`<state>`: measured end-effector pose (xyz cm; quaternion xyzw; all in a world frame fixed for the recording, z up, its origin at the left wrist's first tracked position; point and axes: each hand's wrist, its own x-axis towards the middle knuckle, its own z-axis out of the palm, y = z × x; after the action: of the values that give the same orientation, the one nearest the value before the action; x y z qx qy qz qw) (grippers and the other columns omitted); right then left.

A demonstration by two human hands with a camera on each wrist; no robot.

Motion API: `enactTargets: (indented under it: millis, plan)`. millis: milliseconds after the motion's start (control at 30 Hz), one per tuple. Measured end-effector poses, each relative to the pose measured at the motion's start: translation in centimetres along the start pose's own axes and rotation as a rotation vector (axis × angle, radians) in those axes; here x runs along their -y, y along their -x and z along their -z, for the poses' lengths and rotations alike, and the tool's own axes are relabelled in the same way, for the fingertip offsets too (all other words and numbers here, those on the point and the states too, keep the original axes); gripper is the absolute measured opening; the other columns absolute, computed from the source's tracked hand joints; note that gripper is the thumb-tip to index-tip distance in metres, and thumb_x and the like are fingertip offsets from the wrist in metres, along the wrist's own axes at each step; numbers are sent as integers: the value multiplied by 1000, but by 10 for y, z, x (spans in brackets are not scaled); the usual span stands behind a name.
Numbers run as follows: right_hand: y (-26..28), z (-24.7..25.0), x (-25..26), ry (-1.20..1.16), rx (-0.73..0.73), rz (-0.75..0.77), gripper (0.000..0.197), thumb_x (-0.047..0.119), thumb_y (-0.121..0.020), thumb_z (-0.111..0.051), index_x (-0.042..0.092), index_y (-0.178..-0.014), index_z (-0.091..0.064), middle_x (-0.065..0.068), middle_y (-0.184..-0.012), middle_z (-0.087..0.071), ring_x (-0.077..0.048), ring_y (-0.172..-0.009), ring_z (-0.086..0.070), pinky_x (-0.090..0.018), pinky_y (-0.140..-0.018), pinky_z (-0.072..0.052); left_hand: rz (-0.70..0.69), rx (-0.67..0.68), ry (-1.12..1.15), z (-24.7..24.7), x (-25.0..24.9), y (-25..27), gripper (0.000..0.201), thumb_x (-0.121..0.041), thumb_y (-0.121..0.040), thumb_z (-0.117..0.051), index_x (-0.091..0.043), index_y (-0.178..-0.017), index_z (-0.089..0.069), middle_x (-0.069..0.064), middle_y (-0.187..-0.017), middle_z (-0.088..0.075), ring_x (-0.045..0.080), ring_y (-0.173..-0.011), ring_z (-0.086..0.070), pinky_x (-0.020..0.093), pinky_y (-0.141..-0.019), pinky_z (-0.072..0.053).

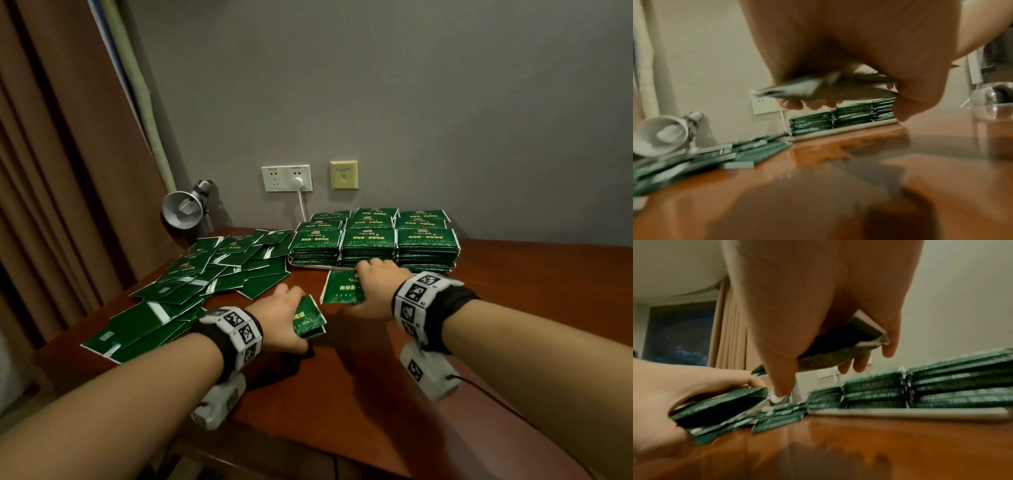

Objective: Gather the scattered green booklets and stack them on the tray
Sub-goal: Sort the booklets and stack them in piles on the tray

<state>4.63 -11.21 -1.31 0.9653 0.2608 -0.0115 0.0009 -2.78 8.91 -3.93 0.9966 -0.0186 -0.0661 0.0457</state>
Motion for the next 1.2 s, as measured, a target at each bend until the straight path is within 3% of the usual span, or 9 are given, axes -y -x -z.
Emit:
enactTargets:
  millis: [167,267,400,567,700,833,967,1100,1200]
  plan:
    - [-45,36,-17,-17,-48,-54,72,63,-76,-66,17,-127,-43,-7,-119,-54,-26,-105,-52,-41,-90,-50,-77,-125,-87,42,10,-46,94,-46,-69,-77,-18,-145,-29,2,-127,-45,21,-116,-48,42,-100,-45]
    - [-83,60,-26,30,-86,-99,79,68,-74,-65,15,-128,-44,-10,-122,-54,-30,-109,-51,-41,-90,-48,-97,-173,-59,66,21,-85,97,-41,-70,-79,-18,-148,-26,6,-134,-44,24,-124,-43,45,-105,-40]
    - [-151,80,-36,105,-68,-128,83,72,-72,-64,13,-127,-45,-11,-121,-57,-32,-108,-54,-44,-95,-47,-115,-195,-49,91,37,-144,94,-39,-70,-81,-20,-147,-30,7,-131,-45,26,-122,-43,47,-103,-41]
    - [-243,91,-42,156,-15,-121,75,62,-76,-68,8,-126,-51,-10,-116,-63,-30,-103,-61,-40,-91,-51,-147,-157,-56,111,53,-219,83,-37,-73,-80,-17,-141,-37,8,-130,-48,27,-122,-44,45,-103,-41]
    - [-318,84,-55,279,41,-109,72,73,-66,-64,11,-104,-68,-7,-92,-71,-26,-85,-67,-40,-83,-56,-172,-111,-91,111,66,-267,69,-35,-75,-80,-16,-131,-46,8,-122,-54,27,-115,-50,41,-97,-45]
    - [-356,79,-65,284,77,-144,67,71,-76,-59,10,-103,-65,-10,-99,-69,-27,-93,-64,-39,-87,-52,-184,-95,-109,106,79,-295,66,-36,-76,-79,-15,-130,-48,8,-122,-57,27,-111,-54,36,-92,-47]
    - [-384,70,-61,278,79,-152,65,75,-75,-55,13,-94,-61,-10,-99,-67,-28,-92,-62,-39,-88,-50,-240,-66,-88,104,76,-313,69,-37,-77,-78,-15,-134,-46,7,-123,-57,26,-110,-57,35,-91,-48]
    - [-404,53,-61,245,127,-109,42,40,-88,-63,3,-109,-65,-13,-96,-61,-26,-82,-53,-32,-75,-43,-305,-82,-64,101,65,-326,77,-40,-77,-78,-14,-139,-42,6,-134,-53,24,-118,-53,33,-97,-45]
    - [-410,45,-58,219,149,-77,39,27,-88,-65,4,-119,-63,-16,-115,-63,-28,-93,-57,-33,-79,-45,-307,-46,-85,96,63,-332,79,-50,-73,-79,-13,-134,-46,6,-130,-56,25,-115,-56,40,-97,-48]
